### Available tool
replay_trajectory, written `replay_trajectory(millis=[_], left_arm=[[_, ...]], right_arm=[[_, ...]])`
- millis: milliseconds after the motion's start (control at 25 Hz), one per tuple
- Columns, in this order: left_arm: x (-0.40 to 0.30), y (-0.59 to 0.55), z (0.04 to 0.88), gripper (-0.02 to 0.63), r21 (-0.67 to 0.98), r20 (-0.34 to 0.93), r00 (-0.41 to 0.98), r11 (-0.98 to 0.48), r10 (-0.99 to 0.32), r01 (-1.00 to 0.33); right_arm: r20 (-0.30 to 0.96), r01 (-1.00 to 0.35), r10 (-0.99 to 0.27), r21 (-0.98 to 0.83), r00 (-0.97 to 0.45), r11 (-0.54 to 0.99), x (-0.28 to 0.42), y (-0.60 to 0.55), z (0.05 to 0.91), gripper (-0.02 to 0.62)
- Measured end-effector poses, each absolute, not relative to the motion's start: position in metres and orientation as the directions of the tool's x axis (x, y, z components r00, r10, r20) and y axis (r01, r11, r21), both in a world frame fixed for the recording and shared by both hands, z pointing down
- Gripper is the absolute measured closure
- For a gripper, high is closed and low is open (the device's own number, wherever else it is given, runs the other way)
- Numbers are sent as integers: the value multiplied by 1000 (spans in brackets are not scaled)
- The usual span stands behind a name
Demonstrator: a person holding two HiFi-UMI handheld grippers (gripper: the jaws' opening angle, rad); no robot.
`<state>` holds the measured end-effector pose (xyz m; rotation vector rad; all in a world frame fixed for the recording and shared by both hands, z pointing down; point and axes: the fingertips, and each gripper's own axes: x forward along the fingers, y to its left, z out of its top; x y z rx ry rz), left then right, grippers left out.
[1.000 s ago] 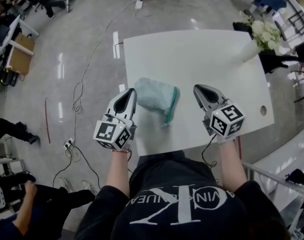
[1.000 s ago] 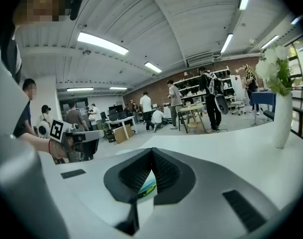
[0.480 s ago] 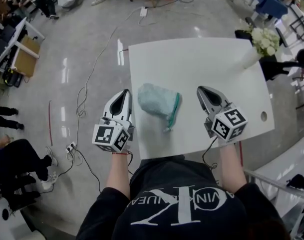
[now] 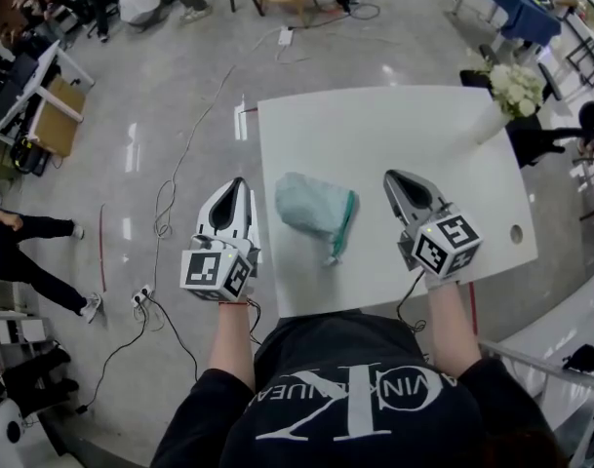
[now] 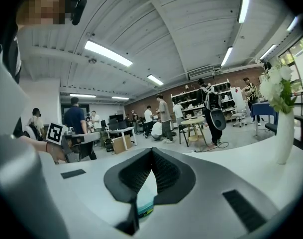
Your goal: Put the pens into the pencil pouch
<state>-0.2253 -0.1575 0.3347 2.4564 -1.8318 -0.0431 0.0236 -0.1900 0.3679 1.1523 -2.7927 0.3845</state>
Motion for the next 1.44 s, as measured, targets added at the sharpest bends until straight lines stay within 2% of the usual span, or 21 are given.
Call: replay_trajectory(millis=[440,1440], left_arm=[[-229,-159,322,603,53,-7,260,-260,-966,-964],[-225,-163,330,603,70,19,252,-250,-968,-966]], right_arm=[[157,-708,-690,-174,-706,685,27,-193,363,586],[170,-707,-687,-214,-707,675,30,-198,367,584]])
